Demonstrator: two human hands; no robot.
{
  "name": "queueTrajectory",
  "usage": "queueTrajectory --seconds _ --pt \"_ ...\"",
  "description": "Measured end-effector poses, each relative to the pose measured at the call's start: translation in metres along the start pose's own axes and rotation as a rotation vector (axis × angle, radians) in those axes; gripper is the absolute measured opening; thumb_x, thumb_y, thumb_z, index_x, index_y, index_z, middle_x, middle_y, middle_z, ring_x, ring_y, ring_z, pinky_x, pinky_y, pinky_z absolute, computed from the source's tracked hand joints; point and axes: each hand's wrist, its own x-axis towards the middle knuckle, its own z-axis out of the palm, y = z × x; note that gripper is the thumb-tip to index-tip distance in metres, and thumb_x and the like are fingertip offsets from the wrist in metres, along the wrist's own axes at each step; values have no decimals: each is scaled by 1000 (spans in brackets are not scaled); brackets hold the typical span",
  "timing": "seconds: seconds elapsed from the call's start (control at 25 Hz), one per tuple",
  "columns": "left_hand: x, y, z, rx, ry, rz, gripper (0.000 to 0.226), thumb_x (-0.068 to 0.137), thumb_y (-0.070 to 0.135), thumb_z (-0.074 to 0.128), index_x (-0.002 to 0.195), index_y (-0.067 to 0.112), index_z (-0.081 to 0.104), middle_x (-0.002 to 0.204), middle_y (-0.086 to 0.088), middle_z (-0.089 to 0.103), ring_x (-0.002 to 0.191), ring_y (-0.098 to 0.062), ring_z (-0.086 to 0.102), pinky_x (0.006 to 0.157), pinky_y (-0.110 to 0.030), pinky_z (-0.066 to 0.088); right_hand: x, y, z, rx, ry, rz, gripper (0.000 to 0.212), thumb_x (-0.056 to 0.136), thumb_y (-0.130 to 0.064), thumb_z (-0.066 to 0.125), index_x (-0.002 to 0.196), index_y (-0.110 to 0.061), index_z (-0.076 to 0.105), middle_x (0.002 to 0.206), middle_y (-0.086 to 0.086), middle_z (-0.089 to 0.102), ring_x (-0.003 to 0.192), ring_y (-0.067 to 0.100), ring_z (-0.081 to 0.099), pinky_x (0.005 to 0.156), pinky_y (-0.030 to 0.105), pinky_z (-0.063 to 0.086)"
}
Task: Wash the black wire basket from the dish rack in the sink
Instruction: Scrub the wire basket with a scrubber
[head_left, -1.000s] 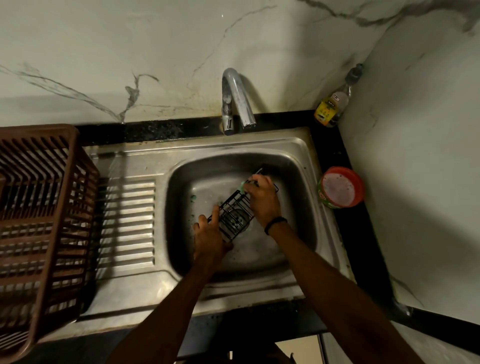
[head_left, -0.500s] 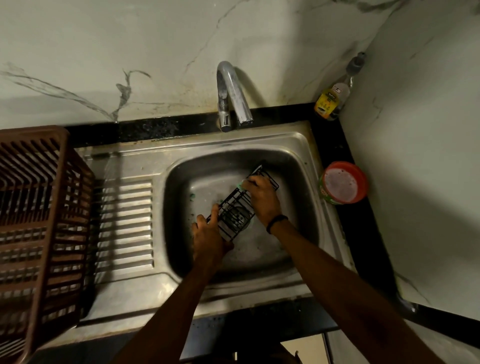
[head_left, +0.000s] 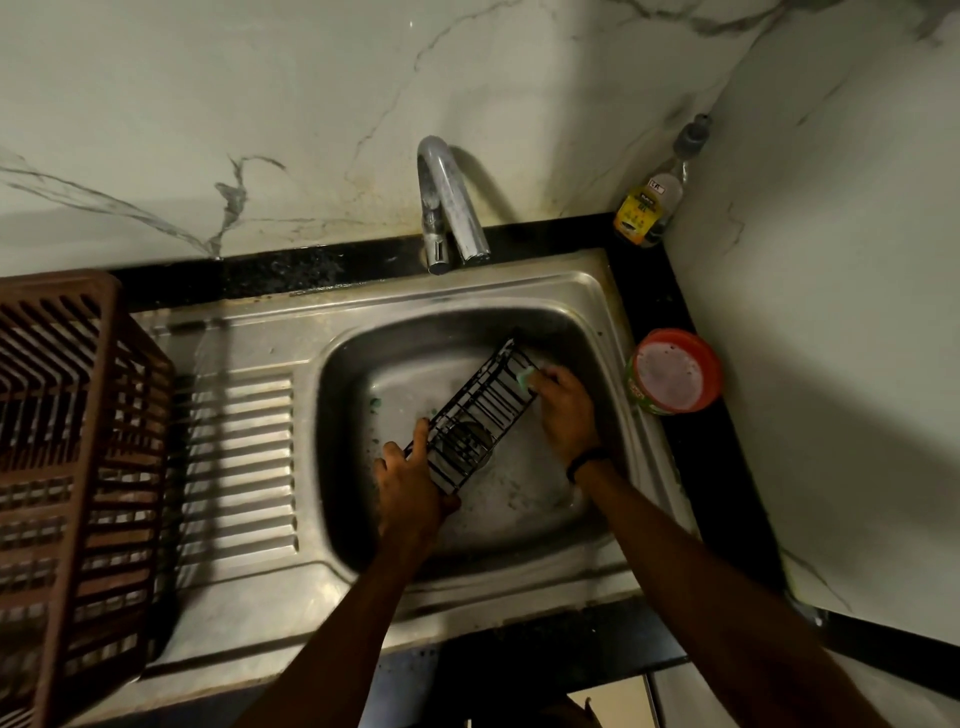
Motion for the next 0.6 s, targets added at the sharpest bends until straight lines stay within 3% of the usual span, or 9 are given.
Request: queueTrajectory --seconds 0.08,0.16,0.28,0.36,0.48,0.6 --pt "0 1 -2 4 -6 -8 122 70 31 92 161 37 11 153 -19 28 139 -38 33 108 -51 43 -14 16 -13 -83 10 45 10 92 -9 62 91 -11 72 86 -5 65 85 9 62 78 17 49" --pt "1 3 -1 5 -11 -16 123 68 32 93 161 36 12 152 -19 29 138 -38 34 109 -50 43 -9 21 -16 -257 52 -32 17 92 -3 60 101 -6 73 100 1 66 93 13 61 89 22 49" --pt "1 6 -1 -4 -19 -42 124 68 30 93 161 34 12 152 -19 28 139 -38 33 109 -50 42 22 4 -6 -290 243 -178 16 91 -6 64 103 -7 75 105 11 71 96 22 64 86 28 49" --pt "1 6 -1 -1 -25 -39 123 67 30 93 160 33 13 151 -18 29 138 -38 33 109 -50 42 48 -14 0 -282 172 -168 14 89 -11 67 99 -8 77 101 11 74 95 23 67 86 30 50" --pt "1 5 -2 11 -18 -25 124 66 31 94 160 34 13 149 -17 30 136 -37 36 106 -49 45 79 -27 8 -349 -86 -9 13 87 -14 70 96 -8 77 99 11 74 96 24 67 92 33 52" --pt "1 3 -3 37 -13 -5 124 64 34 94 159 35 14 146 -17 32 134 -37 37 103 -48 47 83 -25 11 -491 -112 -14 13 89 -8 64 85 -7 76 93 13 73 91 25 66 89 35 53"
